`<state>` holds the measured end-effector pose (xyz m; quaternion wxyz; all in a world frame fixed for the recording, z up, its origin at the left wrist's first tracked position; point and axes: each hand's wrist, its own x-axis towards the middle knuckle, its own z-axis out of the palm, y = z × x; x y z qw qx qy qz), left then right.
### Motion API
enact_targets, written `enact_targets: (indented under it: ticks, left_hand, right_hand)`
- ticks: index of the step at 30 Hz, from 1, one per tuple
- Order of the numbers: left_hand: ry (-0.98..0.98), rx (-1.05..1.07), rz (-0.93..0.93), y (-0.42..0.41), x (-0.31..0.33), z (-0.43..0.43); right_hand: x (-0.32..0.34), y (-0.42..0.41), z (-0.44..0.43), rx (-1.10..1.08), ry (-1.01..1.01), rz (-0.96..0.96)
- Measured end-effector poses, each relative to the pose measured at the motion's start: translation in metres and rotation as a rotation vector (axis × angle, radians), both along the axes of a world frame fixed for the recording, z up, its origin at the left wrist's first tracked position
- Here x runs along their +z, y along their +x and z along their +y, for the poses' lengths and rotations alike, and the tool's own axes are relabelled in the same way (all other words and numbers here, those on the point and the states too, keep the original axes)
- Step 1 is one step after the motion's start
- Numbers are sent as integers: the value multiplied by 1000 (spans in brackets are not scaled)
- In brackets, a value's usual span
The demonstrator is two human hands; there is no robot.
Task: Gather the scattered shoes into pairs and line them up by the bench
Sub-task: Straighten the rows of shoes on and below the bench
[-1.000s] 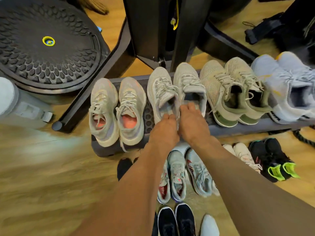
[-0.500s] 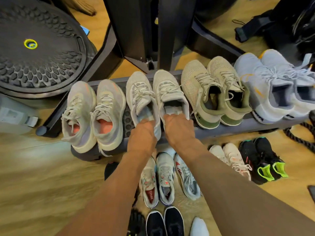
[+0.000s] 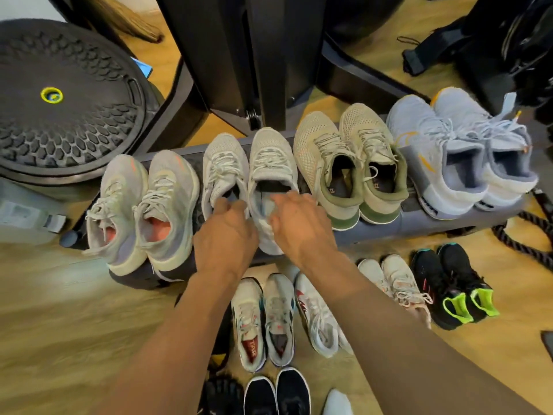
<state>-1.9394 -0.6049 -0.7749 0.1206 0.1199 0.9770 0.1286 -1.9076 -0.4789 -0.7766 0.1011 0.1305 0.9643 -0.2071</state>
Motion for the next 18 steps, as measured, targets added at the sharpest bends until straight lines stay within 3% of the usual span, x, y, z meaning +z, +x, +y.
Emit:
enact_targets:
  ticks: [3, 5, 10, 18]
  left_hand:
    - [243, -100, 8, 18, 7, 59]
    - [307, -184, -82, 29, 2, 102]
    - [140, -196, -278, 44, -19, 169]
    - [-31, -187, -177, 30, -26, 170]
  right_hand:
    - [8, 19, 55, -99, 132, 159]
    - [10, 31, 89, -178, 158, 101]
    - [0, 50, 138, -163, 62, -186]
    - [0, 42, 157, -3, 135, -211]
